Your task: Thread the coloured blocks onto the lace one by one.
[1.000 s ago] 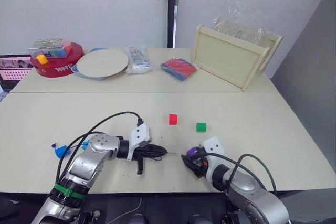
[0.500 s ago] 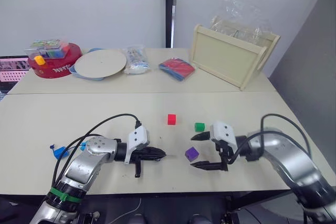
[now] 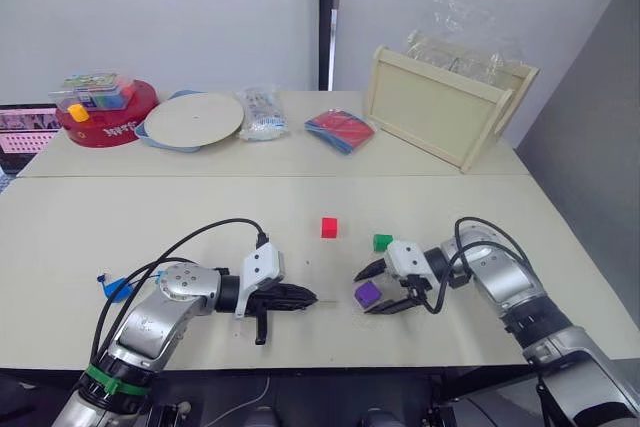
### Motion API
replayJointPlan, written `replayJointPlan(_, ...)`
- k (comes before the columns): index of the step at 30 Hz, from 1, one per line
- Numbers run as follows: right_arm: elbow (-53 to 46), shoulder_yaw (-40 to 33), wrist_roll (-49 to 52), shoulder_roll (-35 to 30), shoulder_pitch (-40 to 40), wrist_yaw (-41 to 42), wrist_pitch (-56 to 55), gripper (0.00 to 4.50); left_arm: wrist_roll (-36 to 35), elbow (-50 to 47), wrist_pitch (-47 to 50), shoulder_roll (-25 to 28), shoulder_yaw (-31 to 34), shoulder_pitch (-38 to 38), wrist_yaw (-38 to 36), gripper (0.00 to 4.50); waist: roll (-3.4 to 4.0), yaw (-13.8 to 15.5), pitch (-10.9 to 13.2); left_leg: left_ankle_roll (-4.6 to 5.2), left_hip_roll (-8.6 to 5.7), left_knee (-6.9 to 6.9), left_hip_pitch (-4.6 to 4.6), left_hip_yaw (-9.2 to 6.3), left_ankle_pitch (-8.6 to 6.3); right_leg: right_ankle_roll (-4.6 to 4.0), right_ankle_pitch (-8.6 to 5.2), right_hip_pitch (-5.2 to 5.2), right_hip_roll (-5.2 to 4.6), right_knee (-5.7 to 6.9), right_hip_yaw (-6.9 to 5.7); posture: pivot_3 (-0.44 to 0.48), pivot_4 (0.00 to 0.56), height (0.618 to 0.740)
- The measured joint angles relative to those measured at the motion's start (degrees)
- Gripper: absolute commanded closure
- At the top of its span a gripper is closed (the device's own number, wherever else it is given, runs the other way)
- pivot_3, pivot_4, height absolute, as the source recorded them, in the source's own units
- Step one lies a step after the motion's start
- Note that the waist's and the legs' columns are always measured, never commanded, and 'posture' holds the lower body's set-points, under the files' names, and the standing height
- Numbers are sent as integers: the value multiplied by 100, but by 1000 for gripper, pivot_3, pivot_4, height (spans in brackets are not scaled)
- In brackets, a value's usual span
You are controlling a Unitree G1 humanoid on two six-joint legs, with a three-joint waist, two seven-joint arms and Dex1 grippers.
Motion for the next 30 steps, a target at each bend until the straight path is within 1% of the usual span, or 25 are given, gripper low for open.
replayJointPlan(1, -4, -31, 10, 0, 28, -13, -2, 2916, -5, -14, 0, 0, 0, 14, 24, 4500, 0, 1, 0, 0, 0, 0, 1, 0, 0, 0, 0, 0, 0, 1, 0, 0, 150, 740)
replayJointPlan(2, -17, -75, 15, 3, 78, -51, 14, 3176, -5, -23, 1, -1, 0, 36, 57, 4500, 0, 1, 0, 0, 0, 0, 1, 0, 0, 0, 0, 1, 0, 1, 0, 0, 150, 740)
replayJointPlan(3, -47, -139, 37, 10, 150, -81, 60, 3300, -5, -35, 1, -5, 0, 68, 89, 4500, 0, 3, 0, 0, 0, 0, 1, 0, 0, 0, 0, 1, 0, 0, 0, 0, 150, 740)
replayJointPlan(10, -1009, -463, 111, 27, 837, -781, 976, 3298, 29, -49, 0, -241, -36, 121, 435, 4500, 0, 1, -1, 0, 0, 2, 6, 0, 0, 0, 0, 2, 2, 9, 3, 0, 150, 740)
replayJointPlan(13, -1395, -526, 127, 35, 1062, -1041, 1336, 3298, 36, -46, 3, -266, -39, 104, 517, 4500, 1, -11, -1, 0, 1, 1, 7, 0, 0, 0, 0, 2, 3, 9, 4, 0, 150, 740)
replayJointPlan(21, -1727, -512, 123, 176, 1149, -1300, 1807, 3298, 36, -46, 119, -389, -176, -12, 554, 4500, 0, -2, -1, 0, 0, 2, 6, 0, 0, 0, 0, 2, 2, 9, 3, 0, 150, 740)
replayJointPlan(30, -1926, -511, 122, 192, 1229, -1435, 2030, 3298, 53, 12, 206, -420, -205, -70, 596, 4500, 0, 0, -1, 0, -1, 2, 6, 0, 0, 0, 0, 2, 2, 8, 3, 0, 150, 740)
